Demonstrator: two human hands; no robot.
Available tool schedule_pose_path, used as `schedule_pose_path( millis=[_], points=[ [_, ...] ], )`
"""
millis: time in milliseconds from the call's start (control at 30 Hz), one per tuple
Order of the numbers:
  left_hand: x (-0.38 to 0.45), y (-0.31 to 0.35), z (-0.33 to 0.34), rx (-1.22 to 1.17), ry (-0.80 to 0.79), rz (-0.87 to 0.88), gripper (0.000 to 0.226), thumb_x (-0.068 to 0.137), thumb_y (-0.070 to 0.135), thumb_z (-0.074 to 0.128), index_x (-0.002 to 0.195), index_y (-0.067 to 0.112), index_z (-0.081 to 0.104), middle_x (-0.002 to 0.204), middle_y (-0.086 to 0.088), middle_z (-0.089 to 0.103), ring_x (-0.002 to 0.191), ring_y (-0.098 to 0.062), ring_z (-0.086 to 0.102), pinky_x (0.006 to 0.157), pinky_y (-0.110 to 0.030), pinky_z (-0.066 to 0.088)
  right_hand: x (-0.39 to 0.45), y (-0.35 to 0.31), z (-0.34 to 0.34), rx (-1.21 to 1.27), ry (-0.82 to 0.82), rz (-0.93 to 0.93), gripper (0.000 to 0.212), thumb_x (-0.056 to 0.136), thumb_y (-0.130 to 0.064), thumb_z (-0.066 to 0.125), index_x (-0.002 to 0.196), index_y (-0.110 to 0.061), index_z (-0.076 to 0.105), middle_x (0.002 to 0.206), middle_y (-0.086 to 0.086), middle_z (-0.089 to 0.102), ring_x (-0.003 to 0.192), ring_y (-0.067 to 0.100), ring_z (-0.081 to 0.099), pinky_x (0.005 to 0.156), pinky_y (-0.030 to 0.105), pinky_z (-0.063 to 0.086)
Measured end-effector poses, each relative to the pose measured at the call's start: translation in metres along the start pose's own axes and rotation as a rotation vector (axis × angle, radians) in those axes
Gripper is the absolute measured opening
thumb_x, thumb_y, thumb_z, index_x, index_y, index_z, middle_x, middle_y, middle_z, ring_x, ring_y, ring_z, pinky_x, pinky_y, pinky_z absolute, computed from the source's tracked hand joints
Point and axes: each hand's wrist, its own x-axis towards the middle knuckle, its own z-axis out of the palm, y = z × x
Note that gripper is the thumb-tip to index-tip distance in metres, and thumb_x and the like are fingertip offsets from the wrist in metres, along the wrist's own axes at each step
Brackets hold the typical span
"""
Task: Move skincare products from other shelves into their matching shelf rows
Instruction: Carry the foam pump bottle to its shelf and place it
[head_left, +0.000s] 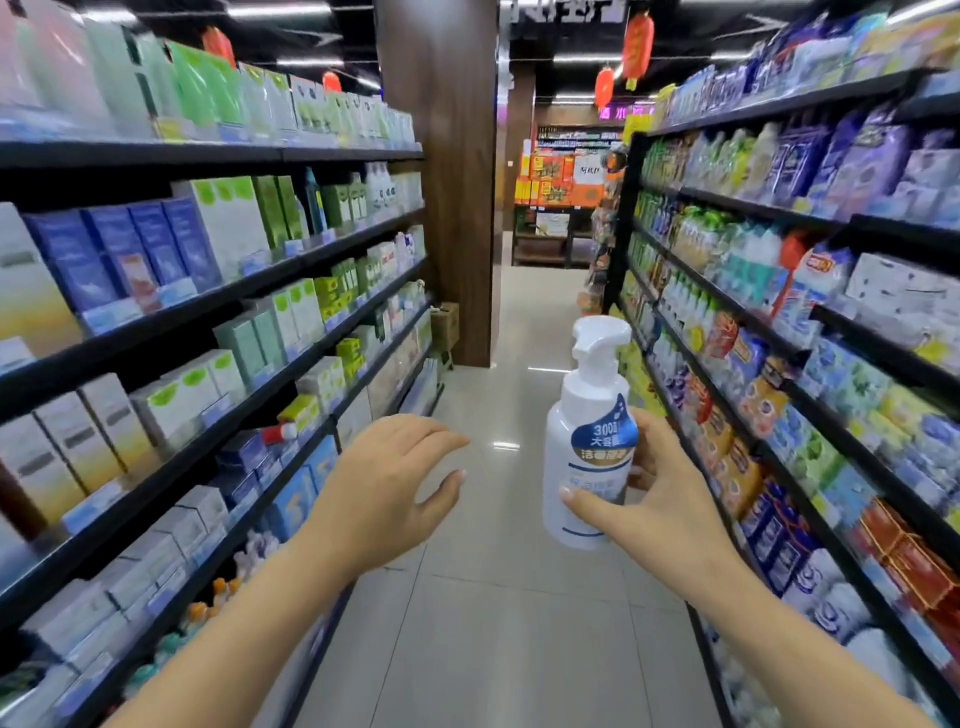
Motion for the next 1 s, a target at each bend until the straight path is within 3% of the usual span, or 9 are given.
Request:
schedule_pose_path(
  millis=[233,367,500,667,833,1000],
  points=[
    [0.112,-0.046,0.075,0.087,-0.002,-0.072,0.032,0.088,0.034,0.055,0.113,0.017,0.066,0.106,0.004,0.066,0.099,-0.012,0.058,0.093,-0.018,0.035,0.142,0.057,-0.033,0.019,-0.057,-0.056,0.063,0.065,-0.021,0.084,0.108,-0.046,0.045,0.101,-0.033,0.059,0.094,-0.007,0.058,0.071,0.004,0.045],
    [0.153,-0.078,0.104,0.113,0.008,-0.091,0.032,0.088,0.033,0.056,0.113,0.016,0.066,0.106,0.003,0.067,0.099,-0.013,0.059,0.091,-0.023,0.042,0.215,0.087,-0.036,0.029,-0.091,-0.043,0.061,0.066,-0.019,0.084,0.106,-0.045,0.045,0.101,-0.025,0.060,0.091,-0.012,0.056,0.067,0.001,0.044],
    [0.184,-0.121,0.136,0.136,0.025,-0.135,0.032,0.086,0.032,0.060,0.113,0.016,0.066,0.105,0.004,0.067,0.099,-0.014,0.060,0.088,-0.029,0.048,0.284,0.119,-0.022,0.037,-0.113,-0.044,0.062,0.065,-0.023,0.084,0.108,-0.045,0.046,0.103,-0.024,0.061,0.091,-0.006,0.059,0.068,0.008,0.049],
    [0.225,-0.189,0.181,0.155,0.053,-0.126,0.030,0.085,0.027,0.061,0.112,0.015,0.065,0.103,0.003,0.066,0.096,-0.015,0.059,0.085,-0.026,0.046,0.370,0.156,0.005,0.034,-0.134,-0.061,0.066,0.065,-0.019,0.085,0.118,-0.034,0.048,0.107,-0.019,0.061,0.092,0.000,0.060,0.069,0.005,0.047],
    [0.276,-0.257,0.214,0.222,0.032,-0.126,0.036,0.089,0.036,0.052,0.114,0.014,0.065,0.106,0.001,0.066,0.097,-0.019,0.061,0.087,-0.034,0.048,0.460,0.186,0.030,0.001,-0.152,-0.080,0.066,0.065,-0.022,0.085,0.120,-0.029,0.049,0.108,-0.016,0.062,0.094,0.002,0.060,0.071,0.004,0.045],
    [0.318,-0.312,0.246,0.244,-0.011,-0.154,0.035,0.086,0.030,0.062,0.117,0.015,0.064,0.108,0.001,0.066,0.100,-0.019,0.061,0.088,-0.034,0.048,0.537,0.213,0.047,0.014,-0.150,-0.092,0.067,0.064,-0.023,0.085,0.120,-0.030,0.049,0.107,-0.019,0.062,0.092,-0.003,0.059,0.070,0.003,0.044]
  ],
)
